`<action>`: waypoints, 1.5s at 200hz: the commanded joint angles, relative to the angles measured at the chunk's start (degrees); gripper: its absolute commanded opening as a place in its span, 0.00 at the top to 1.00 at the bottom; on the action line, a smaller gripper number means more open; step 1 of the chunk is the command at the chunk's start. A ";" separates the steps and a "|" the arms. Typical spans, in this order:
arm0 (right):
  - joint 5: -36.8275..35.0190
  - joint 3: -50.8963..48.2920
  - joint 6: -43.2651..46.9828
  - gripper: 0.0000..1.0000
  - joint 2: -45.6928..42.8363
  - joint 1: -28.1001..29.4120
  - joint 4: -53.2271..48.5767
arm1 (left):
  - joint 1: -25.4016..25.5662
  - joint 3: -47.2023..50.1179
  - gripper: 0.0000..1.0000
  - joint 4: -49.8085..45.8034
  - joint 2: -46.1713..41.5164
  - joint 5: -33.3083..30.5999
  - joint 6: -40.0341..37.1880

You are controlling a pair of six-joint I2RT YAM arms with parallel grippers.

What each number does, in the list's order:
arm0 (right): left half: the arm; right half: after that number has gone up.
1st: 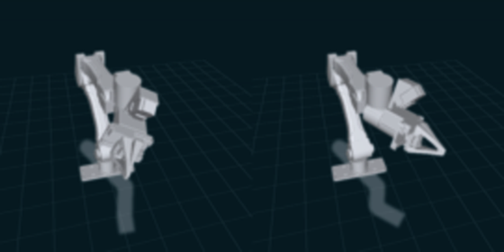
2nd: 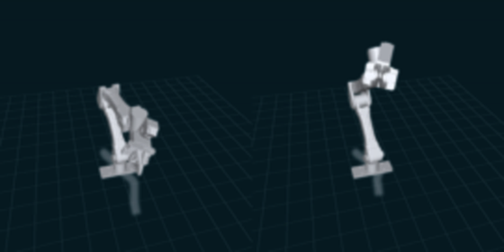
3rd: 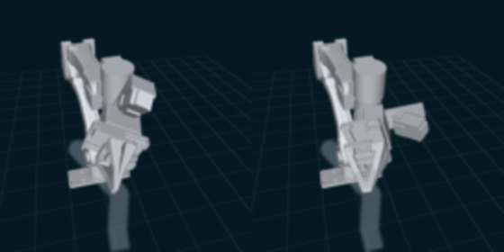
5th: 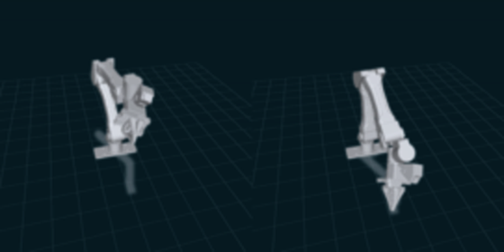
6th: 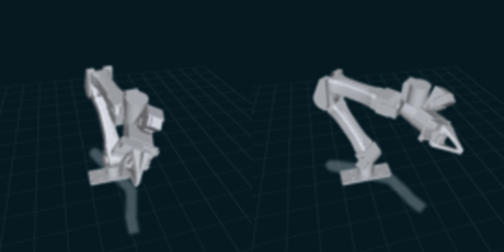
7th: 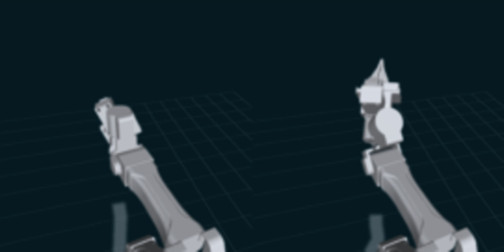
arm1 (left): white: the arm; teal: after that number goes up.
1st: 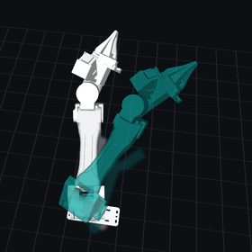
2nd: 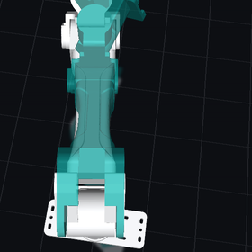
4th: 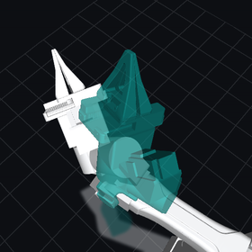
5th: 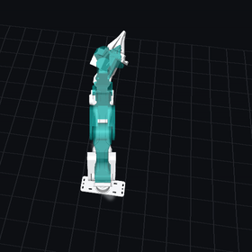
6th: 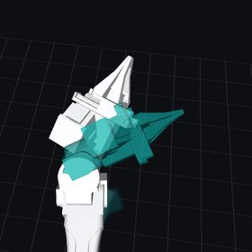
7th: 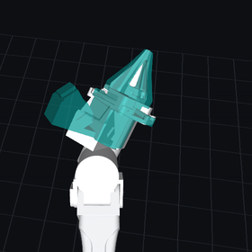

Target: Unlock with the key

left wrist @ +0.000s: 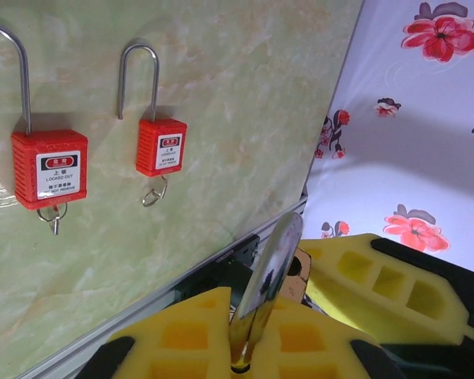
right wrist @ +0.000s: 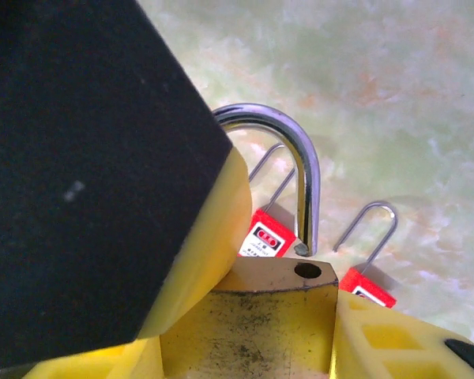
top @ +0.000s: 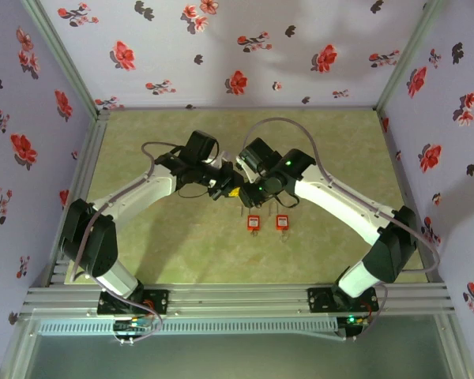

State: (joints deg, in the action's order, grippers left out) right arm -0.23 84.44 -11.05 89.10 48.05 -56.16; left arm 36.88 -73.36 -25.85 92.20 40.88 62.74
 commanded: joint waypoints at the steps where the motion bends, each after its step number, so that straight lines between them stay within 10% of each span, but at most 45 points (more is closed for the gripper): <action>1: -10.84 -0.97 2.96 1.00 -0.61 1.14 -4.75 | -1.30 -4.40 1.00 -4.48 -0.49 1.21 -0.15; 56: -27.26 0.05 6.06 1.00 1.49 5.01 -3.81 | -1.55 -1.43 0.91 -11.84 -2.98 -1.16 3.71; 119: -27.88 -0.67 5.69 1.00 -0.42 5.03 -3.89 | -6.57 -0.28 0.65 -3.73 -5.45 -3.65 8.98; 169: -19.28 0.16 4.90 1.00 -3.21 3.92 -7.30 | -8.84 4.10 0.54 10.16 -7.65 -9.11 11.79; 213: 5.76 4.42 4.16 1.00 -8.17 -5.38 -9.93 | -7.88 6.28 0.50 17.63 -8.59 -9.21 5.40; 300: 23.64 10.26 0.23 1.00 -7.28 -9.47 -12.63 | -0.24 14.96 0.49 49.58 -5.77 -6.41 22.88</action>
State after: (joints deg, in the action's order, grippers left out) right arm 16.40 93.03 -8.01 81.52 38.61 -69.17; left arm 35.66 -60.18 11.33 85.17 33.69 79.15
